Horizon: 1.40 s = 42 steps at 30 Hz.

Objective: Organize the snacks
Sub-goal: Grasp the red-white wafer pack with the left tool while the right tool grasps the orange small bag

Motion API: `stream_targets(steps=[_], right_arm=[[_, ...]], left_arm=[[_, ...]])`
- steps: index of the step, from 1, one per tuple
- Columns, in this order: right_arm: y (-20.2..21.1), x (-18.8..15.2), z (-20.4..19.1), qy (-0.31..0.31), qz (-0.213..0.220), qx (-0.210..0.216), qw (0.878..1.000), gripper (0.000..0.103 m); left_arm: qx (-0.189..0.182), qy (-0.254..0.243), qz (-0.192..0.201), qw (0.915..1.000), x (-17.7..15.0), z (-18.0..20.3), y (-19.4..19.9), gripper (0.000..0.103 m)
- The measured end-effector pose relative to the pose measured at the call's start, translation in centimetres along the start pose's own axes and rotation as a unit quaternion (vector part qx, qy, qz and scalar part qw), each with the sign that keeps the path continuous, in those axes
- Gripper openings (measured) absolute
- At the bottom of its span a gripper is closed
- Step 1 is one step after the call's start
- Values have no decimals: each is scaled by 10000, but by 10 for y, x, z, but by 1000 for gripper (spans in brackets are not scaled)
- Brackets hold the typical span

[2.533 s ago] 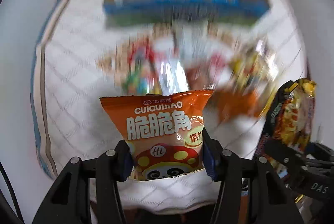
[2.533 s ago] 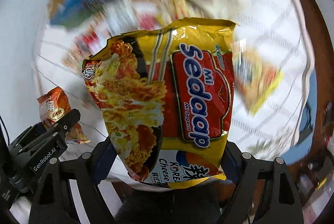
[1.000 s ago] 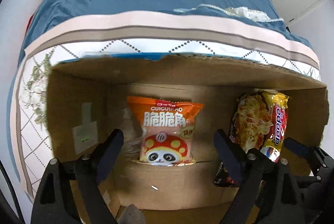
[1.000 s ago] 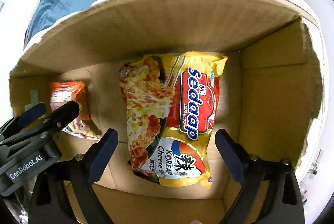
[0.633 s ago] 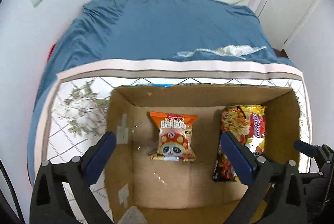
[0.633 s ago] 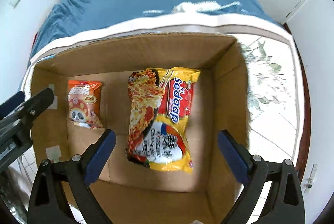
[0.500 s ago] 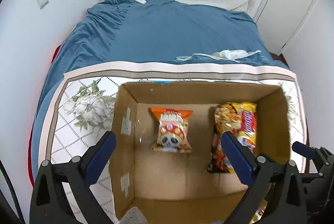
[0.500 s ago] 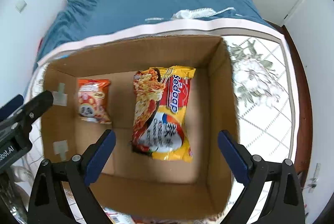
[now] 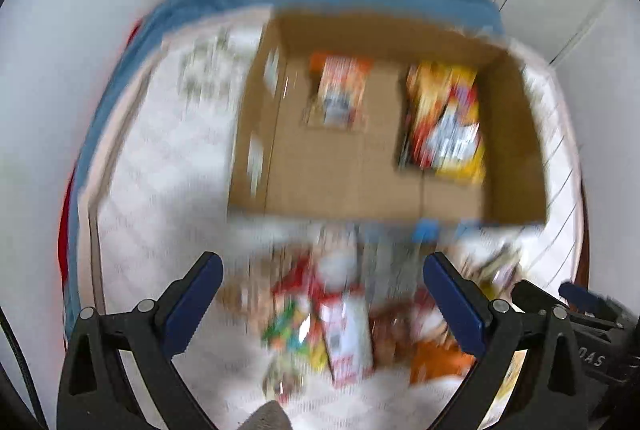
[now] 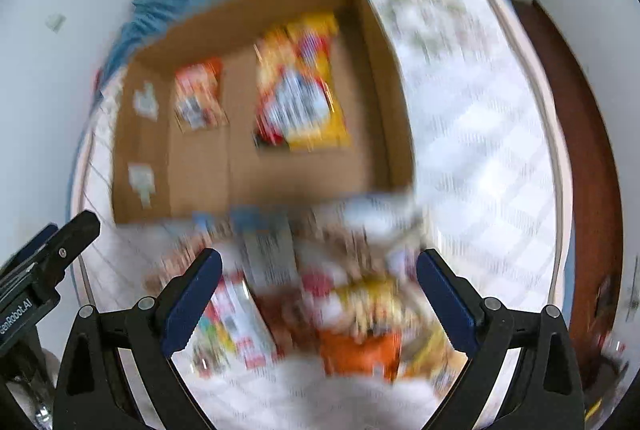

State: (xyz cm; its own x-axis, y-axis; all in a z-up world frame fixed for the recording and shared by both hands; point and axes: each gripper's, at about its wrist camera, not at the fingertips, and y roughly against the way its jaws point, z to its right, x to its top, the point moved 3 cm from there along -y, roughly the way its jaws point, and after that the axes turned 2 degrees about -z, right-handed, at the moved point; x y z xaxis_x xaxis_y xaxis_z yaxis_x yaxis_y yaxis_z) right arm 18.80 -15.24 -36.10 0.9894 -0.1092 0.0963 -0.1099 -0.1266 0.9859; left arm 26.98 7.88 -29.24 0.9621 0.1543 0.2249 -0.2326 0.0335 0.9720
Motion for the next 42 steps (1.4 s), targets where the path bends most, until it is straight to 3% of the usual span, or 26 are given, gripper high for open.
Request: stream_targets(steps=[3, 6, 9, 14, 17, 18, 19, 20, 22, 26, 30, 35, 37, 42], right_arm=[[-35, -45, 31, -767, -668, 282, 9944, 100], [-71, -82, 60, -1747, -1235, 617, 9749, 100], [-104, -115, 85, -2755, -1553, 850, 9449, 99], [-139, -139, 107, -3924, -1601, 1103, 8990, 94], [-153, -143, 111, -4325, -1591, 1194, 8794, 78], [-157, -143, 111, -4367, -1599, 1137, 8780, 68], [-159, -144, 111, -4395, -1603, 1092, 8771, 66], [-161, -145, 111, -4401, -1613, 1077, 8767, 65], [-161, -145, 108, -4235, -1626, 1031, 8852, 51], [-154, -136, 97, -2996, -1734, 545, 9366, 50], [-147, -132, 86, -1759, -1822, -16, 9674, 50], [-146, -122, 67, -802, -1898, -592, 9767, 50], [-150, -119, 61, -677, -1928, -705, 9764, 54], [-172, -124, 56, -803, -2019, -698, 9736, 54]], left_arm=[[176, 159, -546, 9982, -37, -4, -35, 103], [284, 280, -939, 9948, -66, -6, -65, 103], [413, 346, -1148, 9919, -82, -7, -84, 103], [484, 403, -1347, 9889, -90, -4, -103, 103], [468, 439, -1489, 9868, -92, -1, -117, 103], [434, 462, -1554, 9858, -93, 1, -122, 103], [400, 491, -1614, 9849, -93, 2, -126, 103], [354, 510, -1659, 9842, -93, 4, -130, 103], [255, 530, -1783, 9822, -94, 7, -138, 103], [120, 519, -1979, 9788, -95, 16, -158, 103], [370, 266, -2040, 9779, -98, 27, -176, 103], [735, -127, -1813, 9806, -98, 49, -185, 98], [902, -330, -1695, 9808, -101, 58, -186, 82], [1077, -641, -1528, 9803, -106, 64, -177, 55]])
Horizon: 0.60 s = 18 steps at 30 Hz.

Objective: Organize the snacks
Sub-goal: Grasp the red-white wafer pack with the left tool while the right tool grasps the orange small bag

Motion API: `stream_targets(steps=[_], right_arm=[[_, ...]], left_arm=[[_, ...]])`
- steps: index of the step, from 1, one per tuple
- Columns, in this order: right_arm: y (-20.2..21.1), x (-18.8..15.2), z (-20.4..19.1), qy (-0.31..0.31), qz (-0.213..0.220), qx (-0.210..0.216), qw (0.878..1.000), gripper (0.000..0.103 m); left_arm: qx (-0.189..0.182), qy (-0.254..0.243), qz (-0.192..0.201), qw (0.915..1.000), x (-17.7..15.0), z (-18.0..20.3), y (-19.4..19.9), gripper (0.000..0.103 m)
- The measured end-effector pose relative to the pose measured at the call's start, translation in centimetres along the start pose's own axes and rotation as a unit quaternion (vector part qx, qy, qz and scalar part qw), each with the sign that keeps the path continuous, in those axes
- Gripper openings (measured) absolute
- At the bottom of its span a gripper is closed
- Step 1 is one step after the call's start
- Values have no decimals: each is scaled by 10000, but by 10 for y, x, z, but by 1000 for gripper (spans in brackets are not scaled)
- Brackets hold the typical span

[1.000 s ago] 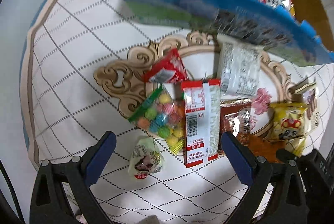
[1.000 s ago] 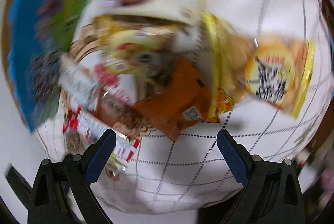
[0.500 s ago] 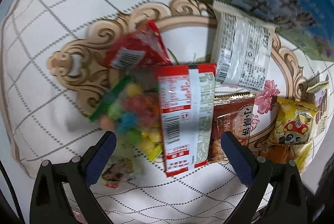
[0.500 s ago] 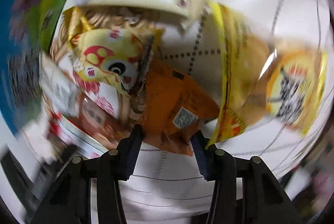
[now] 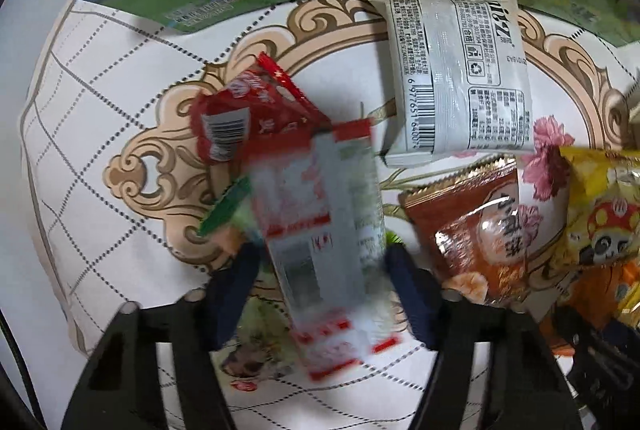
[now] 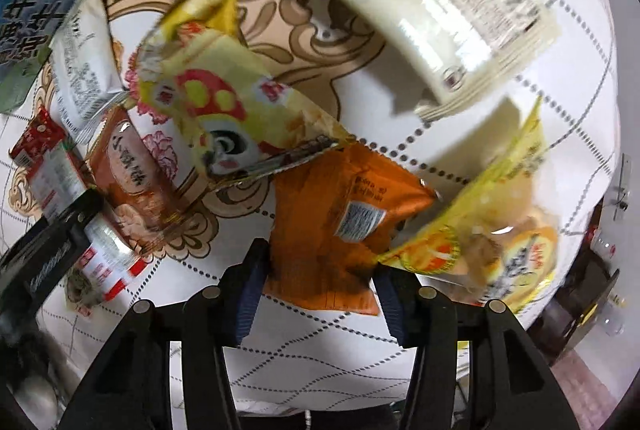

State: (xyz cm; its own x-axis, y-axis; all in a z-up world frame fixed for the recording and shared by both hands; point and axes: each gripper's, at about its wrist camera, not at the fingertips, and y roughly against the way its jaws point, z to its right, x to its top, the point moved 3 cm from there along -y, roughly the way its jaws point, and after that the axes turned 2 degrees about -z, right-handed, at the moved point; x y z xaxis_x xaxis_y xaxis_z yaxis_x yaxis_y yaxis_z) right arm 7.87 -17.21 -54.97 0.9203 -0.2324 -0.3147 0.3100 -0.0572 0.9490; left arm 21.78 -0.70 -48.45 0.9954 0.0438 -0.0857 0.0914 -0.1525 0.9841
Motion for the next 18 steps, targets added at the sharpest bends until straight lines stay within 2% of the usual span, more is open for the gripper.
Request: stream_targets(steps=[1, 4, 12, 17, 18], right_arm=[[-4, -2, -1, -35, -9, 29, 10000, 54], [-4, -4, 3, 95, 52, 68, 9999, 52], [-1, -52, -3, 850, -160, 361, 9956, 51], [-20, -81, -9, 1207, -621, 536, 9893, 51], [-26, -84, -10, 1228, -689, 524, 9886, 51]], left_arm=[[-16, -20, 21, 10000, -3, -3, 2, 48], [-153, -11, -9, 9999, -12, -10, 10, 43], [-386, -51, -202, 9990, -89, -24, 17, 41], [-495, -35, -461, 9977, -136, -24, 7, 41], [-538, -6, -550, 9970, -142, -24, -1, 44]])
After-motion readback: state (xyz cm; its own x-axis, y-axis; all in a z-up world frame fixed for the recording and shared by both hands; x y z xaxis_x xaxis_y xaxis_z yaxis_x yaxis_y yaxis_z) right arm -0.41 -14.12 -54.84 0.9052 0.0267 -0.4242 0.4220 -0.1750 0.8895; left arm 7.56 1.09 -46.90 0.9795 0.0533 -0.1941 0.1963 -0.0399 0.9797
